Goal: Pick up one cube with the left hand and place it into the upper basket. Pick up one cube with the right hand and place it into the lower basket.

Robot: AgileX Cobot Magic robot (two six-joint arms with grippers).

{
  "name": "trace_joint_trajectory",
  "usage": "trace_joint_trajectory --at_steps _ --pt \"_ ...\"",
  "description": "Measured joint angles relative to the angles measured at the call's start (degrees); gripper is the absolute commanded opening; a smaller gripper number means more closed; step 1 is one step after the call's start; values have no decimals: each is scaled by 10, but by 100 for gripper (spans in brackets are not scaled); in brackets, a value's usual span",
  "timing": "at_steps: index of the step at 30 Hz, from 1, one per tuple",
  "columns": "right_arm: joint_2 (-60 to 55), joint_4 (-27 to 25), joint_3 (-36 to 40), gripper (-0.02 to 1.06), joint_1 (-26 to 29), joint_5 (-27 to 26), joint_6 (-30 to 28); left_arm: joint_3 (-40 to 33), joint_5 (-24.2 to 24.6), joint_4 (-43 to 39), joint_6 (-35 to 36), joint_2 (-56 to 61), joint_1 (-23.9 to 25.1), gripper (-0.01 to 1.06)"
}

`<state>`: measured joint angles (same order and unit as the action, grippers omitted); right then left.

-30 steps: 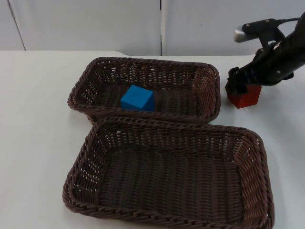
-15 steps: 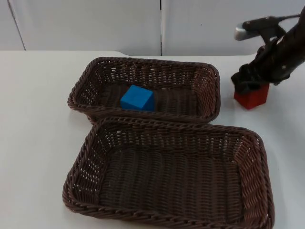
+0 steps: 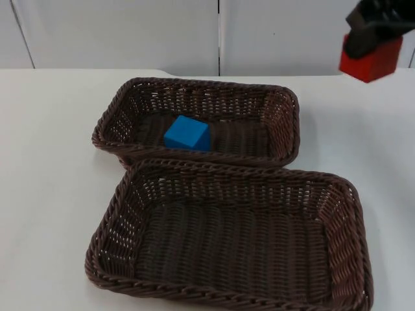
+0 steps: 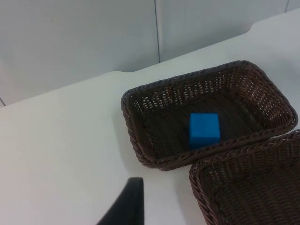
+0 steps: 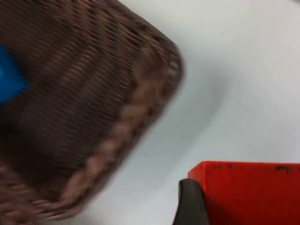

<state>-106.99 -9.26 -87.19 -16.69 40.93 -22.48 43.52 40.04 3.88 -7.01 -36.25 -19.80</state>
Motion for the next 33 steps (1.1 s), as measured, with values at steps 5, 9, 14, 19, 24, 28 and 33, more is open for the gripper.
trace_joint_trajectory --at_steps 5,9,14,19,24,28,33 --pt "48 0 44 0 -52 -4 11 0 0 0 0 0 0 105" --pt "66 0 102 0 -122 -27 19 0 0 0 0 0 0 105" --pt "66 0 153 0 -186 -81 19 0 0 0 0 0 0 105" --pt "66 0 196 0 -237 -133 19 0 0 0 0 0 0 105" --pt "67 -4 236 0 -255 -194 16 0 1 0 0 0 0 105" --pt "67 -22 254 0 -256 -227 16 0 1 0 0 0 0 105" --pt "52 -35 255 0 -256 -239 16 0 1 0 0 0 0 105"
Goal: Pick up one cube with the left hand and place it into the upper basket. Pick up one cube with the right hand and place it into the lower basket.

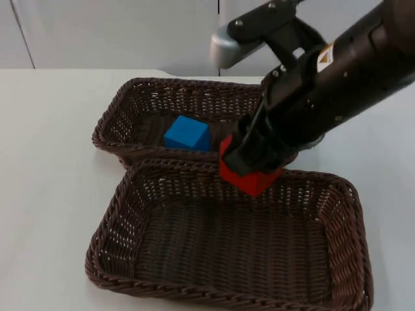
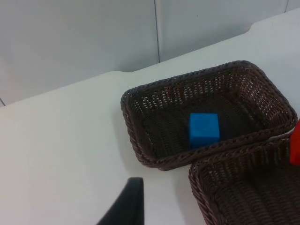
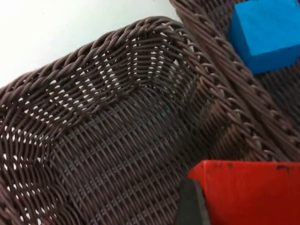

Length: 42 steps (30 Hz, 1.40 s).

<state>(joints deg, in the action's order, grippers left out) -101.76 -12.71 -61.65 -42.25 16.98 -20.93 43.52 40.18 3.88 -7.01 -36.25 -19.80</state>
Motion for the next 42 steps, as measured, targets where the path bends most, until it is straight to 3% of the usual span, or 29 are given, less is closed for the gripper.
trace_joint_trajectory --at_steps 14,26,30,33,34,38,42 --pt "-75 -11 0 0 -44 -37 0 0 0 1 0 0 0 105" --pt "-121 -13 0 1 -47 -67 0 0 0 1 0 0 0 105" --pt "-133 -14 0 18 -47 -69 0 0 0 1 0 0 0 105" --pt "-134 -21 0 48 -47 -69 0 0 0 1 0 0 0 105" --pt "-134 -24 0 48 -47 -69 0 0 0 1 0 0 0 105" --pt "-134 -27 0 82 -47 -69 0 0 0 1 0 0 0 105" --pt "-131 -28 0 88 -47 -68 0 0 0 1 0 0 0 105"
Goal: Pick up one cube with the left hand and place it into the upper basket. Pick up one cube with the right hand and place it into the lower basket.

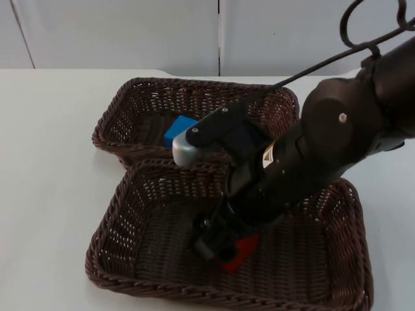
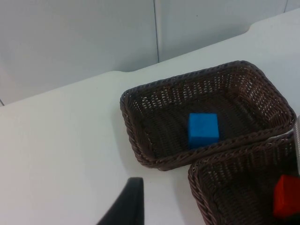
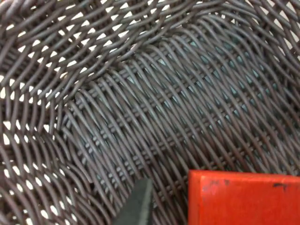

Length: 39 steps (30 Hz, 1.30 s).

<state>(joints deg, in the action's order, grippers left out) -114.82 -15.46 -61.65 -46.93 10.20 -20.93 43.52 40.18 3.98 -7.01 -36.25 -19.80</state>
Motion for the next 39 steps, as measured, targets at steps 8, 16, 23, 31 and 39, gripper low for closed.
trace_joint_trajectory --at_steps 8,16,23,31,39 --pt "101 0 1 88 0 16 0 0 0 6 0 9 0 105" --pt "325 0 12 88 0 47 0 -1 44 9 0 118 0 105" --pt "482 0 77 88 0 65 5 -1 111 9 0 197 0 105" --pt "658 0 165 88 -1 95 8 -34 151 9 0 268 0 105" --pt "815 0 232 88 -1 142 32 -100 162 9 8 358 0 105"
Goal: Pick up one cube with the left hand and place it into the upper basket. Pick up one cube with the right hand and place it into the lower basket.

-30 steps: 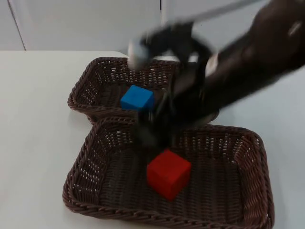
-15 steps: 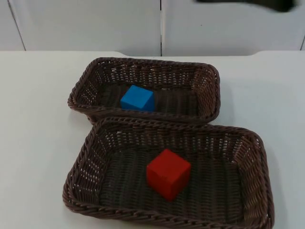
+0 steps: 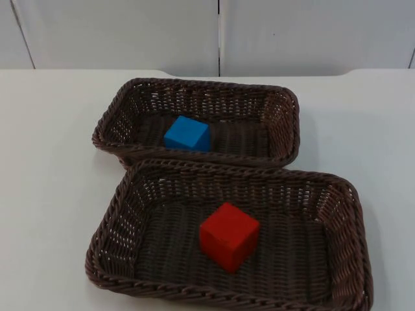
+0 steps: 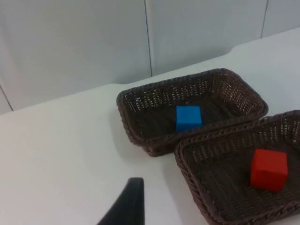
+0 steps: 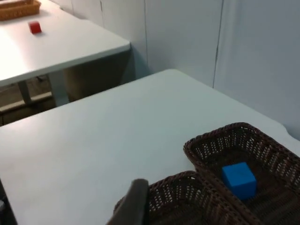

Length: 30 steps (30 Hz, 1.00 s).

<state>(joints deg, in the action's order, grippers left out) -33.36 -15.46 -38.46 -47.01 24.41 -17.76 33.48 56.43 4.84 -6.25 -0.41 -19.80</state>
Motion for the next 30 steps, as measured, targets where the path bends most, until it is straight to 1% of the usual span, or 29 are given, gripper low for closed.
trace_joint_trajectory --at_steps 2,4,5,6,9,10,11,13,15,16,17,21,22,26,27,30 --pt "36 6 6 88 0 25 4 -5 7 0 2 1 0 105" --pt "41 7 6 88 0 32 4 -12 13 0 3 2 0 105" --pt "64 18 6 88 0 50 15 -18 14 0 3 2 0 105" --pt "71 23 6 88 0 58 20 -21 16 0 3 2 0 105" --pt "107 67 6 88 -3 102 67 -33 23 0 7 2 0 105" --pt "107 67 6 88 -3 102 67 -33 23 0 7 2 0 105" --pt "124 92 6 88 -3 128 93 -33 27 0 7 2 0 105" --pt "138 109 8 88 -3 155 109 -36 32 -1 7 2 0 105" --pt "160 117 9 88 -3 188 123 -40 43 -2 7 2 0 105" --pt "160 117 9 88 -3 188 123 -40 43 -2 7 2 0 105" --pt "170 120 10 88 -3 202 129 -45 47 -3 8 2 0 105" --pt "236 127 10 88 -3 271 152 -49 49 -3 11 2 0 105" --pt "236 127 10 88 -3 271 152 -49 49 -3 11 2 0 105" --pt "296 155 10 88 -3 324 183 -49 49 -3 11 2 0 105" --pt "296 155 10 88 -3 324 183 -49 49 -3 11 2 0 105" --pt "326 166 10 88 -3 348 193 -49 49 -3 11 2 0 105"
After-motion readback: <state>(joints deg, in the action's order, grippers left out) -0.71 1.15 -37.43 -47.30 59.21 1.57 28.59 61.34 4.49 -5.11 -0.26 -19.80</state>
